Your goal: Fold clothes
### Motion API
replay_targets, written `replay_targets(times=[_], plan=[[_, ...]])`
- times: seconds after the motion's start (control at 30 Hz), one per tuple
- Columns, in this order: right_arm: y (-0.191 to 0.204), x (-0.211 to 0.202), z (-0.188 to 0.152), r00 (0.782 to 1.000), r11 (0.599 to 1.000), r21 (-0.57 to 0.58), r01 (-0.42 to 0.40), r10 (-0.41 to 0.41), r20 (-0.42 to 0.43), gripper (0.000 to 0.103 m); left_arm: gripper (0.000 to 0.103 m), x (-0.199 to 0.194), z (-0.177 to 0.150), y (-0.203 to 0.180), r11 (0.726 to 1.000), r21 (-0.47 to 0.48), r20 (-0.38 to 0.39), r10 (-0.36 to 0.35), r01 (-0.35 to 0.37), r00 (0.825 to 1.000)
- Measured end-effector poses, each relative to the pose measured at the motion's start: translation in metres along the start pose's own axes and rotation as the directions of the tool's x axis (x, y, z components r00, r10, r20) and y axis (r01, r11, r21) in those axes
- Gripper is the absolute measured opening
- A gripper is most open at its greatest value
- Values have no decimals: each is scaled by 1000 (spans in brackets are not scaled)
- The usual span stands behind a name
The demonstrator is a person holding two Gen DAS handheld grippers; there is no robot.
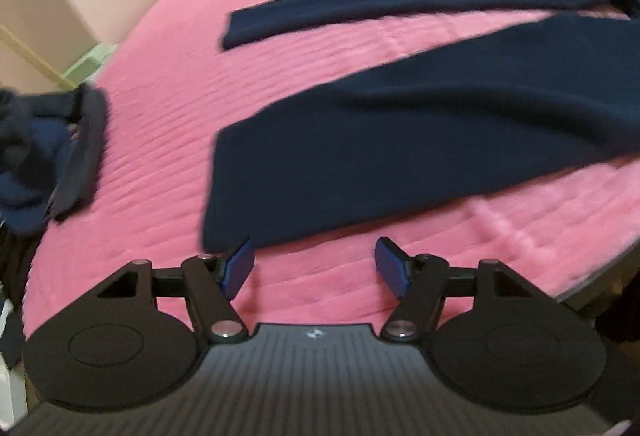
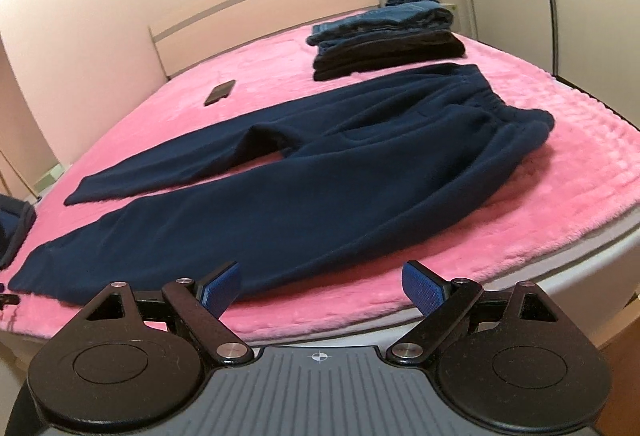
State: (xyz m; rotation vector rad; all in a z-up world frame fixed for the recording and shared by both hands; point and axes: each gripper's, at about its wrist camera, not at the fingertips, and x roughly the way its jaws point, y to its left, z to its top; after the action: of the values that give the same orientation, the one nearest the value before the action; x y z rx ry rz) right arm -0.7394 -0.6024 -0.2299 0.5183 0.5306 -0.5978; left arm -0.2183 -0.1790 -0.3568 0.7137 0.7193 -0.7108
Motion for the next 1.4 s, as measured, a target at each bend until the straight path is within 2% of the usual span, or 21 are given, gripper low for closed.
replay_targets(times=[0.07,0.1,0.13,0.17,0.23,0.3,0.33,0.37,0.4,0.43,0.47,0.63,0.77,0.8,0.87,1.0,1.1,1.17,1.23,1.27,1.4], plan=[[-1,3,-1,1000,1000,3,1,-1,-11,90,63,-7,-5,-5,994,92,49,54,-59,997],[-2,4,-1,1000,1000,-3,3,-4,-15,90,63,-8,-9,-12,977,187,79,88,-101,993],[-2,6,0,1000,1000,-8,9,-9,-19,90,63,-9,-13,-19,947,288,108,116,-142,987],[-3,7,1,1000,1000,-7,13,-13,-19,90,63,-7,-18,-27,905,389,132,133,-175,982],[-3,8,3,1000,1000,-1,23,-23,-15,90,55,0,-28,-43,794,569,165,145,-214,976],[-4,9,6,999,999,4,37,-37,-11,90,50,9,-35,-52,703,677,180,130,-218,975],[-4,9,7,999,999,5,41,-41,-10,90,48,13,-36,-54,672,704,194,127,-228,973],[-4,9,8,999,999,5,45,-45,-10,90,41,16,-35,-55,654,720,198,128,-233,972],[-3,9,9,999,999,6,49,-49,-10,90,16,20,-33,-55,640,732,197,129,-233,972],[-3,10,10,999,999,7,53,-53,-9,90,3,24,-32,-54,632,739,190,137,-233,972],[-2,8,11,998,998,4,55,-55,-5,90,2,27,-32,-51,631,740,182,143,-231,973],[-1,6,12,999,999,-5,50,-50,-7,90,2,17,-41,-38,696,688,156,135,-205,979],[2,4,13,999,999,-15,34,-34,-7,90,4,14,-53,-41,713,668,136,164,-213,977],[3,2,13,1000,1000,-15,28,-28,1,90,7,12,-55,-40,717,662,132,176,-219,975],[3,0,13,1000,1000,-6,28,-28,3,90,16,4,-54,-34,742,628,122,206,-236,971],[5,-1,12,999,999,17,42,-41,-11,90,28,-21,-49,-16,836,488,116,224,-252,968],[8,-3,11,998,998,23,56,-56,-17,91,44,-45,-40,-12,905,358,139,194,-232,971],[9,-5,11,998,998,22,65,-65,-15,103,53,-58,-32,-15,940,281,158,155,-195,975],[10,-9,14,996,997,0,82,-82,-16,103,61,-67,-25,-19,966,207,173,120,-155,978],[10,-10,16,996,996,-12,91,-91,-16,103,62,-71,-21,-22,977,167,178,101,-132,979],[11,-17,22,992,990,-61,125,-127,-16,103,70,-76,-6,-30,999,17,185,35,-39,982]])
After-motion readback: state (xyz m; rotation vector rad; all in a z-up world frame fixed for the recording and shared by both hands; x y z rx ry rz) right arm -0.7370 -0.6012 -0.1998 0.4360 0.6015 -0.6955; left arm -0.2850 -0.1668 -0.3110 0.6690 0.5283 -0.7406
